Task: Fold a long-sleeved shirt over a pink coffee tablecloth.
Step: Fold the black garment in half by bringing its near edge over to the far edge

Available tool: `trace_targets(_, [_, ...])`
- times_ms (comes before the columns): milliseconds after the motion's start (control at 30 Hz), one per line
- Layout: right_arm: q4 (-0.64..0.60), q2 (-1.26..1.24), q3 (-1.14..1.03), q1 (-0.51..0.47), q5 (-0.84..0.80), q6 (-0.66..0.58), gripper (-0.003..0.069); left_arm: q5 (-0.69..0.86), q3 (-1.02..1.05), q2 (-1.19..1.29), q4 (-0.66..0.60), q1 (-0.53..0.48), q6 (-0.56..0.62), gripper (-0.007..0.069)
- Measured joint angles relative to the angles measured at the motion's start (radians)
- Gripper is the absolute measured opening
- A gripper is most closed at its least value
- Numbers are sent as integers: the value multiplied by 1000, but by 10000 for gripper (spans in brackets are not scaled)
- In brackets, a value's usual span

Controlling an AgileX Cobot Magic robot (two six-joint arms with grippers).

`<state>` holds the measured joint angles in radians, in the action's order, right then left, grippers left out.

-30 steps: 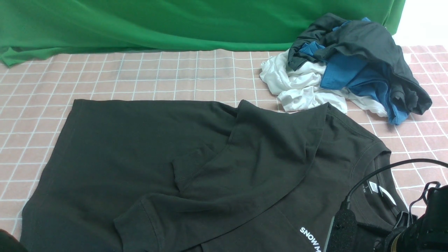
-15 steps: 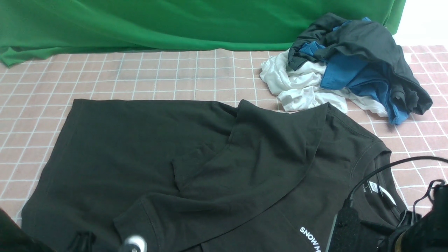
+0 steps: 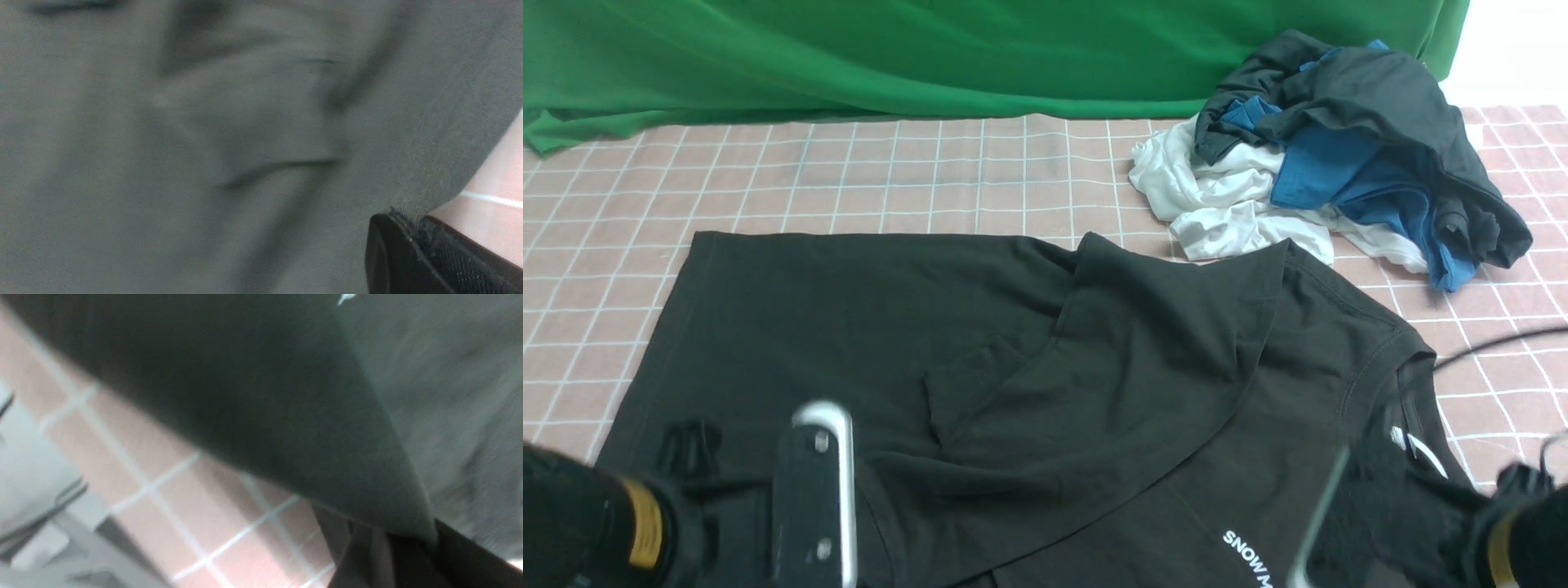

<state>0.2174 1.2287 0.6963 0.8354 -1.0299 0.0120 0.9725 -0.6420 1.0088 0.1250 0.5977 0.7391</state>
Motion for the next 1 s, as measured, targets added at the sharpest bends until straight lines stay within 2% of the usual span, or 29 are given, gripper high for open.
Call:
trace_targets(133, [10,53,67,-85,24,-4,53,-71,-21,59,39,-72,-28,33])
trace_targets(200, [14,107,115,-164,42,-12,53,-117,-53,140,31,-173,-25,33])
trace_targets(333, [16,191,170,-268,102,-39,53,-178,-122,251,-47,-336,74,33])
trace_targets(367, [16,195,173,-273,112,-40,53,-178,-127,257,-54,-336,80,33])
trace_targets(400, [15,245,206,-322,153,-42,53,-185,-173,319,-114,-399,133,33])
trace_targets(467, [14,283,242,-357,179,-42,53,-185,-209,366,-143,-433,152,33])
trace_targets(700, [9,463,440,-461,238,-64,53,-185,-422,531,-104,-463,172,33])
trace_targets(1000, [4,641,676,-545,256,-104,53,-169,-719,730,-56,-471,176,33])
